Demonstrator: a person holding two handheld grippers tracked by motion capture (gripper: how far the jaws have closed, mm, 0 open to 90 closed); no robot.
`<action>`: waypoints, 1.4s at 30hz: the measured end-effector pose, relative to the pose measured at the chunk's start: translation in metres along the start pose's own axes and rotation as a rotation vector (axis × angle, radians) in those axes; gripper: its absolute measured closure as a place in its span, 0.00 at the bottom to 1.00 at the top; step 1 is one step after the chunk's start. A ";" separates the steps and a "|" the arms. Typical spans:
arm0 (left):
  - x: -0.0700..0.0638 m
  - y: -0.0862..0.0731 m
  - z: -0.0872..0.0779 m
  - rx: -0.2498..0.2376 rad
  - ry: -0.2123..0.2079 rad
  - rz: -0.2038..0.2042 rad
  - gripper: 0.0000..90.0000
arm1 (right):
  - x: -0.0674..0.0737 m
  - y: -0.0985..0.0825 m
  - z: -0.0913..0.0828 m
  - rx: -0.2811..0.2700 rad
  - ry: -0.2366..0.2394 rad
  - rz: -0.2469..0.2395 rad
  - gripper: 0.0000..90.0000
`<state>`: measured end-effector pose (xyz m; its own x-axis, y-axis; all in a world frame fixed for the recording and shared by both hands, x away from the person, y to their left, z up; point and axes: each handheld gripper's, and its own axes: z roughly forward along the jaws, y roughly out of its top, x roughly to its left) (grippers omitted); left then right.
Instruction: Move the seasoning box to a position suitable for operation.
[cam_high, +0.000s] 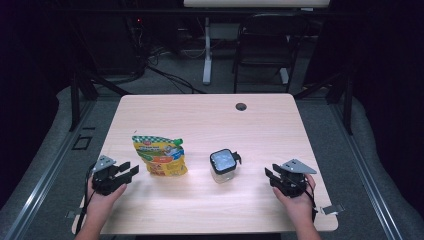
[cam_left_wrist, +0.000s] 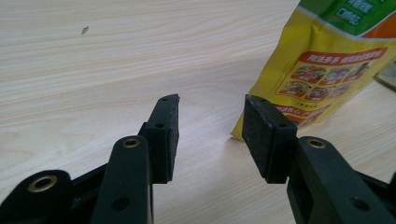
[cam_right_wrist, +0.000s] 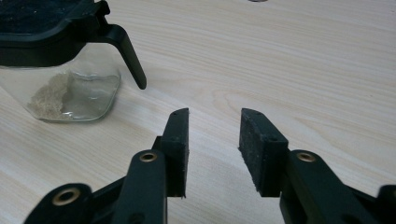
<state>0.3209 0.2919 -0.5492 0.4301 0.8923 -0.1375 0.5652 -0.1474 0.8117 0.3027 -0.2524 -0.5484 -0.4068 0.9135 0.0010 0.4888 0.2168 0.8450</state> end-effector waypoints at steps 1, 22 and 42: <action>0.000 0.000 0.001 0.000 -0.001 0.000 0.63 | 0.001 0.001 0.000 0.003 -0.003 -0.003 0.73; -0.001 -0.005 -0.001 0.009 -0.016 -0.011 0.62 | 0.007 0.004 0.008 0.045 0.022 -0.010 0.65; 0.003 -0.008 -0.013 0.007 -0.029 -0.036 0.66 | 0.033 0.040 0.017 0.095 0.045 -0.138 0.68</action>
<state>0.3087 0.3009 -0.5487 0.4298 0.8842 -0.1831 0.5857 -0.1187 0.8018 0.3224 -0.2077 -0.5237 -0.5078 0.8572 -0.0859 0.4960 0.3724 0.7844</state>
